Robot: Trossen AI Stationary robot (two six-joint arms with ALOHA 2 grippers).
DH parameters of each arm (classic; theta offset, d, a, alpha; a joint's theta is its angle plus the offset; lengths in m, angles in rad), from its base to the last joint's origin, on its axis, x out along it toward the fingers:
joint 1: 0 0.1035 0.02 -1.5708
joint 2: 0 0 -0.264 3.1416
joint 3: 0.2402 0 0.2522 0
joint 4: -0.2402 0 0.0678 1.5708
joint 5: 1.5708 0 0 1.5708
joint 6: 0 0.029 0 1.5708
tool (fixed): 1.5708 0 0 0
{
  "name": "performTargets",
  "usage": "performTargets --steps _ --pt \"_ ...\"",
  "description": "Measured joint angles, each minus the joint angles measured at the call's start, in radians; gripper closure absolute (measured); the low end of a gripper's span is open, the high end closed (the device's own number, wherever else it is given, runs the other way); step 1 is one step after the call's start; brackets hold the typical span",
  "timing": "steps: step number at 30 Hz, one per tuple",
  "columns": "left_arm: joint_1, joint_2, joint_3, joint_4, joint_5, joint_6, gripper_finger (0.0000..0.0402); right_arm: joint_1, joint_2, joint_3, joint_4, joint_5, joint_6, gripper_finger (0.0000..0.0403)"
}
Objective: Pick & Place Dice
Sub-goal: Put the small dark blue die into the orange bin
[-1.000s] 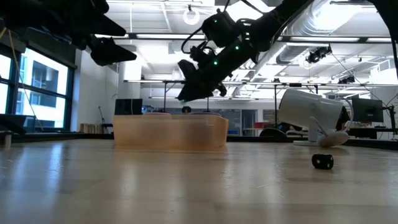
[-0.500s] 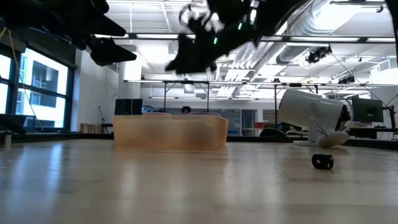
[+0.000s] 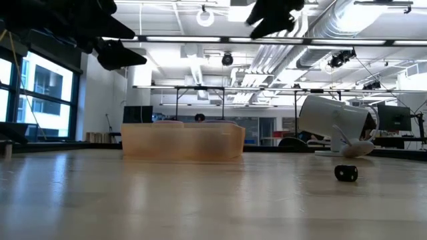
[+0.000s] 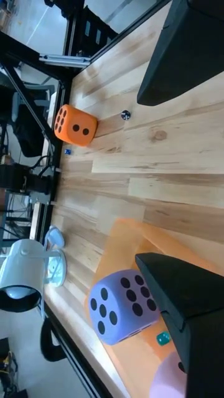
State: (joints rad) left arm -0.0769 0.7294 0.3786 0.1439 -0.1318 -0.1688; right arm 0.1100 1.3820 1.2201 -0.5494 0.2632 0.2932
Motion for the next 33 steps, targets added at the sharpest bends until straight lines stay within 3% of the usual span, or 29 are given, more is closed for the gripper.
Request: performTargets --steps 9,16,19,25,33 --pt "0.000 0.000 0.000 -0.001 0.000 0.015 0.0006 0.120 -0.086 0.000 -0.264 0.024 0.342 0.0156" --pt "0.000 0.000 0.000 0.000 0.000 0.015 0.0006 0.179 -0.097 0.000 -0.825 -0.041 0.877 0.0156" --pt "0.000 0.000 0.000 0.000 0.000 0.017 0.0006 0.207 -0.097 -0.001 -0.988 -0.094 1.135 0.0156" --pt "0.000 0.000 0.000 0.000 0.000 0.018 0.0006 0.313 -0.097 -0.057 -1.016 -0.191 1.368 0.0156" --pt "0.000 0.000 0.000 0.000 0.000 0.019 0.0006 0.454 -0.097 -0.232 -0.937 -0.266 1.653 0.0156"
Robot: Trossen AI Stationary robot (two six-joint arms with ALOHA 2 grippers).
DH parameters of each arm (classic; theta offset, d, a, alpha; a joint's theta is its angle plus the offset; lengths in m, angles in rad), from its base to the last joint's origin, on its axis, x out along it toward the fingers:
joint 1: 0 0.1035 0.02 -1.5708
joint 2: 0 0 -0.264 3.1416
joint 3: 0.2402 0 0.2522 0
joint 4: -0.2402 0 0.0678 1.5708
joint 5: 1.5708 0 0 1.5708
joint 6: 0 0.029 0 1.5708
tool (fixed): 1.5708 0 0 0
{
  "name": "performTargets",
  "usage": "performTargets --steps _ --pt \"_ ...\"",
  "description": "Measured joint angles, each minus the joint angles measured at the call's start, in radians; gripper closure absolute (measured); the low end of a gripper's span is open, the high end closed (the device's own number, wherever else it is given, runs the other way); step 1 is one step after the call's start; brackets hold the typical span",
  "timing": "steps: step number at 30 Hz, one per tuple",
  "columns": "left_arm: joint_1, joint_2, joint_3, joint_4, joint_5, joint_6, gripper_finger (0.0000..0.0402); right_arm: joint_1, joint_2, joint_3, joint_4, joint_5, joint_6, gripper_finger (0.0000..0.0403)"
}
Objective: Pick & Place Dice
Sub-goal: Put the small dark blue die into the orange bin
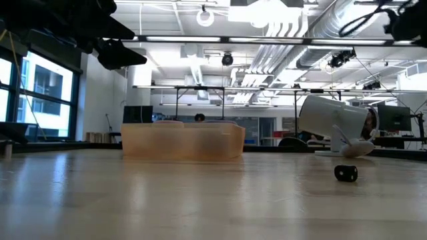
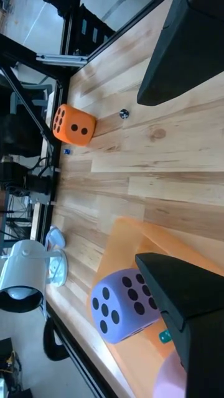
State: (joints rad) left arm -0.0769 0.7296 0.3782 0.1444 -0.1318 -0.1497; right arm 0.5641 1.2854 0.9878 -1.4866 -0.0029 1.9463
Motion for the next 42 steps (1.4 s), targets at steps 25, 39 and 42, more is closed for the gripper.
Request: performTargets --steps 25,39,42 --pt "0.010 0.150 -0.001 0.118 -0.002 0.002 0.0006 0.240 0.013 -0.310 0.459 -0.054 0.468 0.0156" --pt "0.009 0.252 -0.001 0.300 0.003 0.000 0.0006 0.242 0.008 -0.429 0.580 0.009 0.443 0.0156" --pt "0.009 0.252 -0.001 0.303 0.003 0.000 0.0006 0.242 0.008 -0.429 0.568 0.014 0.439 0.0156"
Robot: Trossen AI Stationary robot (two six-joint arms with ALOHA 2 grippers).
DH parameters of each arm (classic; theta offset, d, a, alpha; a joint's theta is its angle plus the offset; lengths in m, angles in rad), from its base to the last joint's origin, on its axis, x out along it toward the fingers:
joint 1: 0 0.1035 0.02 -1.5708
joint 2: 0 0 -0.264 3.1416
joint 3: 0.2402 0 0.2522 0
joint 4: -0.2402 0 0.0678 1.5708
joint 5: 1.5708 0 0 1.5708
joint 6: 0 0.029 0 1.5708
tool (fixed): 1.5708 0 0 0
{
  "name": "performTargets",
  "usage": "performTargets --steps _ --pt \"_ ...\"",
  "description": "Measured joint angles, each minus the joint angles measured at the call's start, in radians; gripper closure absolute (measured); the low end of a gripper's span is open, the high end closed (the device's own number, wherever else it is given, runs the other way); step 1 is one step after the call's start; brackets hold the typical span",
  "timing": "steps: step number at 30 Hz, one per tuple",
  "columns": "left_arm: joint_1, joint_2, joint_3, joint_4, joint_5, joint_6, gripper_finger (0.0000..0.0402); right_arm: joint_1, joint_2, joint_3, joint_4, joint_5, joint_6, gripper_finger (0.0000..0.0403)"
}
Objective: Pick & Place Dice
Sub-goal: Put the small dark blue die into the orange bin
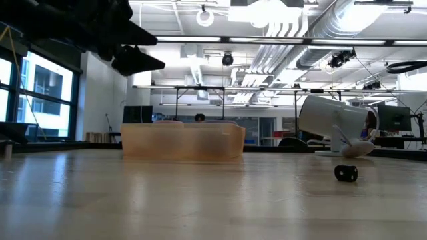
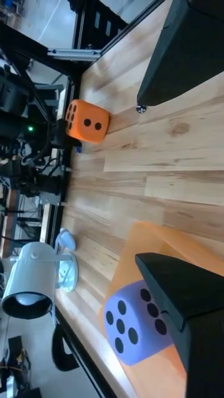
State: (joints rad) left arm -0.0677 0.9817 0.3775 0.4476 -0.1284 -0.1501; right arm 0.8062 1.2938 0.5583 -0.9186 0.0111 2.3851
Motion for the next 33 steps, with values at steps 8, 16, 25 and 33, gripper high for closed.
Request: performTargets --steps 8,16,25,33 --pt "0.000 0.000 0.000 0.003 0.001 0.000 0.0006 0.000 0.003 -0.005 -0.053 0.021 0.039 0.0156" --pt "0.000 0.000 0.000 0.003 0.001 0.000 0.0006 -0.002 0.005 -0.007 -0.032 0.048 0.047 0.0156" --pt "0.000 0.000 0.000 0.002 0.001 0.001 0.0006 -0.002 0.004 -0.005 0.044 -0.003 0.046 0.0156" --pt "0.000 0.000 0.000 0.002 0.001 0.001 0.0006 -0.002 0.004 -0.005 0.031 -0.009 0.046 0.0156"
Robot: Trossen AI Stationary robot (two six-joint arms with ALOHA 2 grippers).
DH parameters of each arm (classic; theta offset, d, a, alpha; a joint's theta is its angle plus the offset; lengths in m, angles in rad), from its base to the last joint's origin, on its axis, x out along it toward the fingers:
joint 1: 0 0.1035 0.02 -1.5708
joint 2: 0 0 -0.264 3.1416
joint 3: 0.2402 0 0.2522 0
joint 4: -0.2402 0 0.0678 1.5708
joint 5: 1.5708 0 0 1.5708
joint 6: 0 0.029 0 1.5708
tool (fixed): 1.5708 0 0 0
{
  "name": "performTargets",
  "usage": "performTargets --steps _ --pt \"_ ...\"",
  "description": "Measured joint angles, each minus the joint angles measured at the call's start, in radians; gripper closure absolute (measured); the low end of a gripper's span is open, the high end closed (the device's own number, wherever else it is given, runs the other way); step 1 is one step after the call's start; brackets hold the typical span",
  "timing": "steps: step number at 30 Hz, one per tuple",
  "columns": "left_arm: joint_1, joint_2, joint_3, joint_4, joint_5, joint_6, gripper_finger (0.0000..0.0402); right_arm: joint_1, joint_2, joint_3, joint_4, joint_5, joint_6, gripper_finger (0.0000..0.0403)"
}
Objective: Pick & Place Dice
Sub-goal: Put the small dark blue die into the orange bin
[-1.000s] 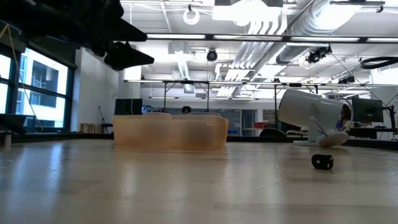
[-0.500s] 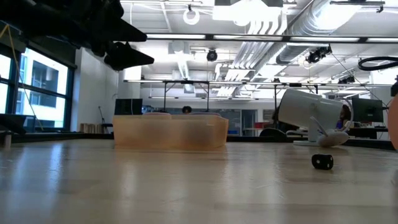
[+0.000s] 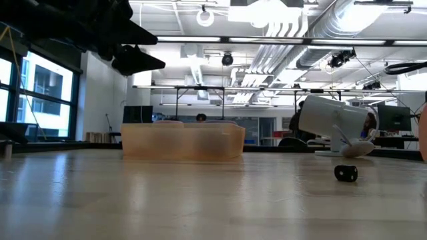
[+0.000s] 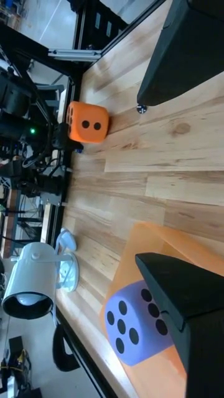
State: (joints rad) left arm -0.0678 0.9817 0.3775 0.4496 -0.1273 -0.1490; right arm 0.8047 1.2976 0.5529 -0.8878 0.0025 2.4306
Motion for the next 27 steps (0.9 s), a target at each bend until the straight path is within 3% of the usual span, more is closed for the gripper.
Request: performTargets --steps 4,14,27 --pt "0.000 0.000 0.000 0.000 0.000 0.000 0.0006 0.000 0.000 0.000 -0.002 -0.002 0.000 0.0160" --pt "0.000 0.000 0.000 0.000 0.000 0.000 0.0006 0.000 0.000 0.000 -0.008 0.017 -0.011 0.0215" --pt "0.000 0.000 0.001 0.000 0.000 -0.005 0.0006 0.000 0.000 0.000 -0.009 0.002 -0.011 0.0218"
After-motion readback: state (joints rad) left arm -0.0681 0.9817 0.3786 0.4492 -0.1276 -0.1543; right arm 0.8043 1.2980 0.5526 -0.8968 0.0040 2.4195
